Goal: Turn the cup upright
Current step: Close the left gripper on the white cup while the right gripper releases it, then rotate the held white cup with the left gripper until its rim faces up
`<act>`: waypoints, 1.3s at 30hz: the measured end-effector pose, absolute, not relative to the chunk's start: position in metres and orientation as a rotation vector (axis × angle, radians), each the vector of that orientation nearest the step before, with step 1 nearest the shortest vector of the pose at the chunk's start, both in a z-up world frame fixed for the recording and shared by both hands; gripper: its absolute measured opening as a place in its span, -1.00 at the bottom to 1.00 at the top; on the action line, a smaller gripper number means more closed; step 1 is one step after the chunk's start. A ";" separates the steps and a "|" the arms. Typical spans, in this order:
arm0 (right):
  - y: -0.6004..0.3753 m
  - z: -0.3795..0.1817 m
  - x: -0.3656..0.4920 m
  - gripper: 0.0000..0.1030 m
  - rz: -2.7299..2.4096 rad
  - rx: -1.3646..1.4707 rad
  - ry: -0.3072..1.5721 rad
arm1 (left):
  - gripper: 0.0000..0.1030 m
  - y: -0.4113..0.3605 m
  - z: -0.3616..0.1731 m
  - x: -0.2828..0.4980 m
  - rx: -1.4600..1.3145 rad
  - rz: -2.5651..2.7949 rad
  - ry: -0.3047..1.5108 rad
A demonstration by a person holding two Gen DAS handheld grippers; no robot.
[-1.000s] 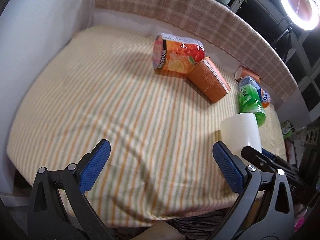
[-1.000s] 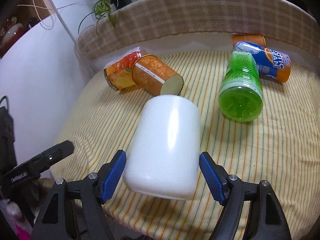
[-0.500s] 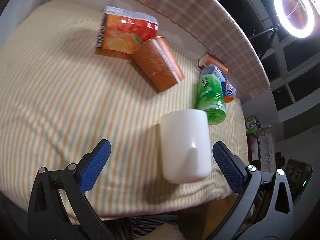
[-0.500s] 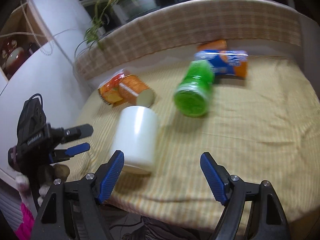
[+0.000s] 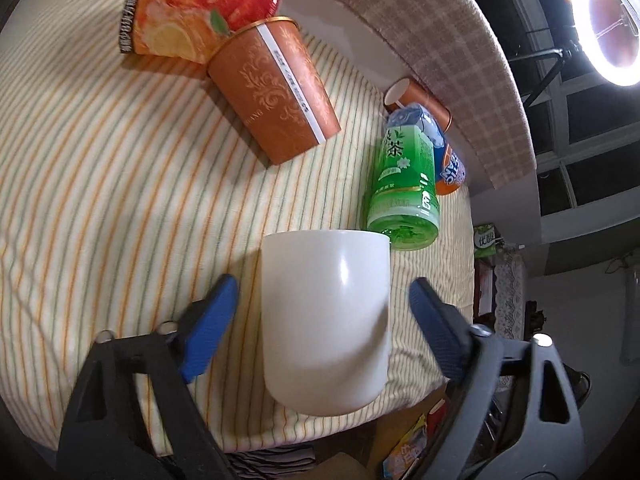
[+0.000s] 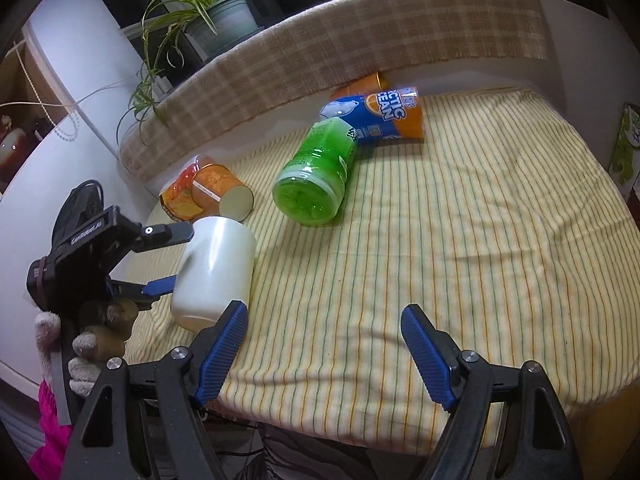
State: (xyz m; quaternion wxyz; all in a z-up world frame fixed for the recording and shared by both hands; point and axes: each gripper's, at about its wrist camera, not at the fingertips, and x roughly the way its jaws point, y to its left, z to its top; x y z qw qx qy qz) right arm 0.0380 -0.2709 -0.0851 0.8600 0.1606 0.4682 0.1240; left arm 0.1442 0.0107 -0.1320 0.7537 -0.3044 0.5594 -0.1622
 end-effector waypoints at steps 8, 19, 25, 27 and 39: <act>-0.272 -0.086 0.039 0.57 0.262 0.341 0.983 | 0.51 0.003 -0.138 0.151 -0.643 -0.354 1.238; -0.277 -0.089 0.039 0.57 0.245 0.364 0.993 | 0.46 -0.006 -0.133 0.154 -0.567 -0.354 1.225; -0.279 -0.089 0.039 0.57 0.233 0.371 0.995 | 0.46 -0.013 -0.121 0.147 -0.495 -0.357 1.176; -0.280 -0.089 0.038 0.57 0.230 0.376 0.996 | 0.46 -0.015 -0.116 0.144 -0.466 -0.357 1.155; -0.282 -0.090 0.038 0.57 0.223 0.385 0.999 | 0.45 -0.030 -0.090 0.127 -0.306 -0.325 1.027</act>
